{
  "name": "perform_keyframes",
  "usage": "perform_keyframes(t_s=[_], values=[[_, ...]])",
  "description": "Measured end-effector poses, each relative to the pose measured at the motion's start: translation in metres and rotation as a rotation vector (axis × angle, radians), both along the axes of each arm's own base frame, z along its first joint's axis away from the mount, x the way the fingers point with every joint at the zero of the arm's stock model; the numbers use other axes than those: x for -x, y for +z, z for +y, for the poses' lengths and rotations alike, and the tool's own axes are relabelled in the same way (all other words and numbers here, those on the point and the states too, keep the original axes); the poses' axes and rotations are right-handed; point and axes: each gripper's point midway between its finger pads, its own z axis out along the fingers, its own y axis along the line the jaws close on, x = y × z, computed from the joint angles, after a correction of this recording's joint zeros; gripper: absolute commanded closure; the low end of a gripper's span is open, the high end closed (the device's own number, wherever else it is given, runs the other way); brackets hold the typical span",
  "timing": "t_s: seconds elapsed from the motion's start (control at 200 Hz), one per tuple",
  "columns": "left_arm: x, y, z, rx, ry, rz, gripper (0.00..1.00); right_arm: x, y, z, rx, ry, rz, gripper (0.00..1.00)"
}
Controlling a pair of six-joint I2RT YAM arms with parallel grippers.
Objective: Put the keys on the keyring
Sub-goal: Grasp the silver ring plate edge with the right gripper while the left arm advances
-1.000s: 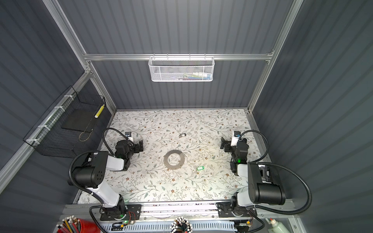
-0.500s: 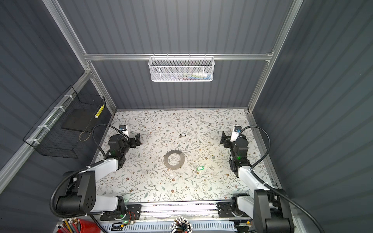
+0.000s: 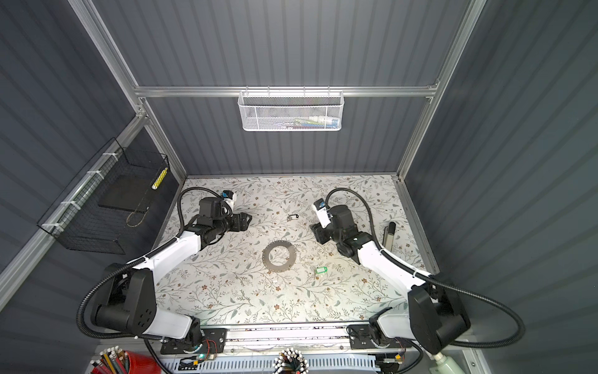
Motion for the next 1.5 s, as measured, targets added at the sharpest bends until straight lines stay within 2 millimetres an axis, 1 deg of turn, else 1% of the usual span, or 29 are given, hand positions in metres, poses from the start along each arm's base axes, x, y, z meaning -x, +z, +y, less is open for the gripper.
perform_keyframes(t_s=[0.05, 0.155, 0.24, 0.37, 0.5, 0.62, 0.815, 0.921, 1.056, 1.341, 1.501], values=[[0.003, -0.006, -0.003, -0.003, -0.011, 0.031, 0.18, 0.009, -0.015, 0.009, 0.030, 0.052, 0.054, 0.60], [0.007, -0.013, -0.006, -0.010, -0.025, 0.070, 0.18, 0.020, -0.039, 0.025, 0.104, 0.157, 0.125, 0.63], [0.005, -0.014, -0.009, -0.010, -0.035, 0.081, 0.18, 0.029, -0.053, 0.035, 0.154, 0.227, 0.150, 0.64], [0.000, -0.020, -0.014, -0.003, -0.053, 0.103, 0.18, 0.042, -0.069, 0.042, 0.211, 0.298, 0.199, 0.67], [-0.002, -0.026, -0.019, 0.009, -0.069, 0.127, 0.18, 0.046, -0.072, 0.047, 0.221, 0.332, 0.239, 0.67], [-0.002, -0.025, -0.019, 0.011, -0.071, 0.126, 0.18, 0.048, -0.073, 0.048, 0.233, 0.338, 0.261, 0.67], [0.003, -0.025, -0.018, 0.011, -0.070, 0.124, 0.18, 0.056, -0.094, 0.046, 0.285, 0.356, 0.366, 0.71], [0.004, -0.017, -0.017, 0.015, -0.069, 0.100, 0.18, 0.054, -0.099, 0.048, 0.299, 0.355, 0.398, 0.72], [0.002, -0.006, -0.017, 0.023, -0.069, 0.063, 0.18, 0.050, -0.100, 0.050, 0.300, 0.344, 0.417, 0.73], [0.000, -0.005, -0.015, 0.013, -0.056, 0.054, 0.18, 0.048, -0.107, 0.052, 0.318, 0.340, 0.459, 0.74], [0.000, -0.005, -0.015, 0.012, -0.055, 0.053, 0.18, 0.044, -0.106, 0.053, 0.326, 0.334, 0.471, 0.76]])
